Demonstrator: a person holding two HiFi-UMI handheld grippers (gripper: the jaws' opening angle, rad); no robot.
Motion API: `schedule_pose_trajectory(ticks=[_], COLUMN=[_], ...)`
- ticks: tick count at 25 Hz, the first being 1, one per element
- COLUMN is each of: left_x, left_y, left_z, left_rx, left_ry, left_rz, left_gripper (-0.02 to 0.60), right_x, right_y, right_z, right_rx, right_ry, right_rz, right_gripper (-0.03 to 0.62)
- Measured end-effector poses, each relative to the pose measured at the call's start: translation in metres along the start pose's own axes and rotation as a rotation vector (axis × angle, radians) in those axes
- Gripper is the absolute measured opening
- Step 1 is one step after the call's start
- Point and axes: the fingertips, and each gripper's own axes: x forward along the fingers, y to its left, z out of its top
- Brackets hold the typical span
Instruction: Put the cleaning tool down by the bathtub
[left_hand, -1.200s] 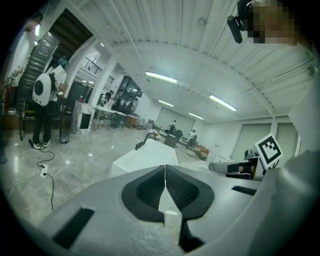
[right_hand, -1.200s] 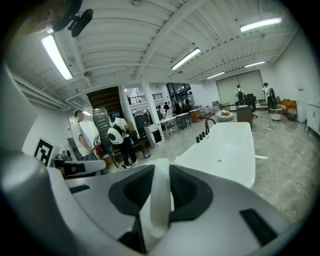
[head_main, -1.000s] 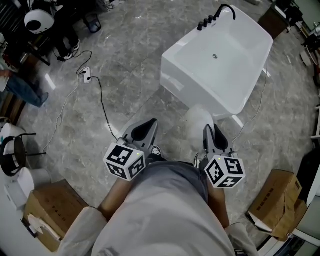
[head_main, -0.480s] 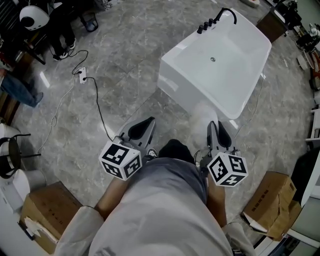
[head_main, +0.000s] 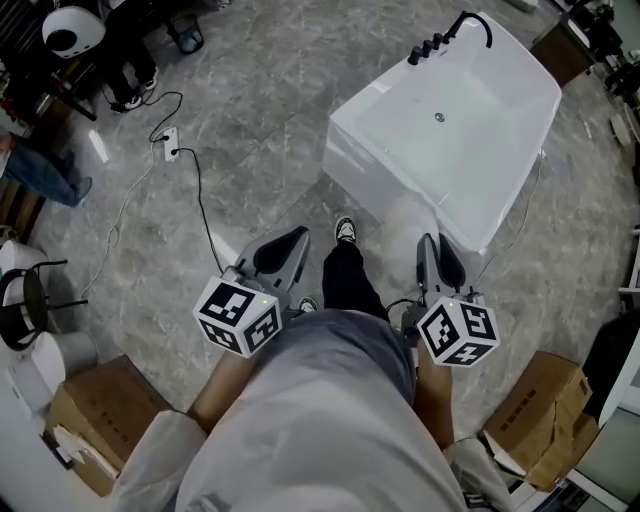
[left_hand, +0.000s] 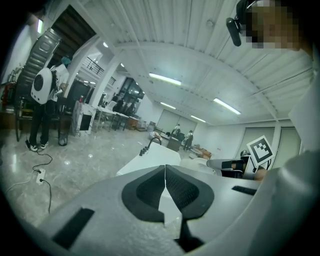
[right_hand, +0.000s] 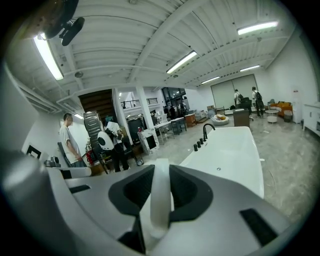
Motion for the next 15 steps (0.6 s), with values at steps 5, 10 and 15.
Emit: schedule_pose_trajectory(ticks=[5, 10, 15], left_x=[0.041, 0.086, 0.131], left_y=[0.023, 0.043, 0.059], left_z=[0.020, 0.041, 0.057], left_rx=[-0.001, -0.007, 0.007], left_ry=[0.007, 0.017, 0.033], left_rz=[0.030, 0.052, 0.081], left_gripper=[0.009, 0.009, 0.009], right_x=[0.048, 0.098, 0.146], right_y=[-0.022, -0.042, -0.066], right_z=[0.019, 0.041, 0.058], right_rx=[0.005, 0.006, 0.014], right_ry=[0.016, 0.034, 0.054], right_rz=[0.016, 0.034, 0.052], right_gripper=[0.084, 0.084, 0.084])
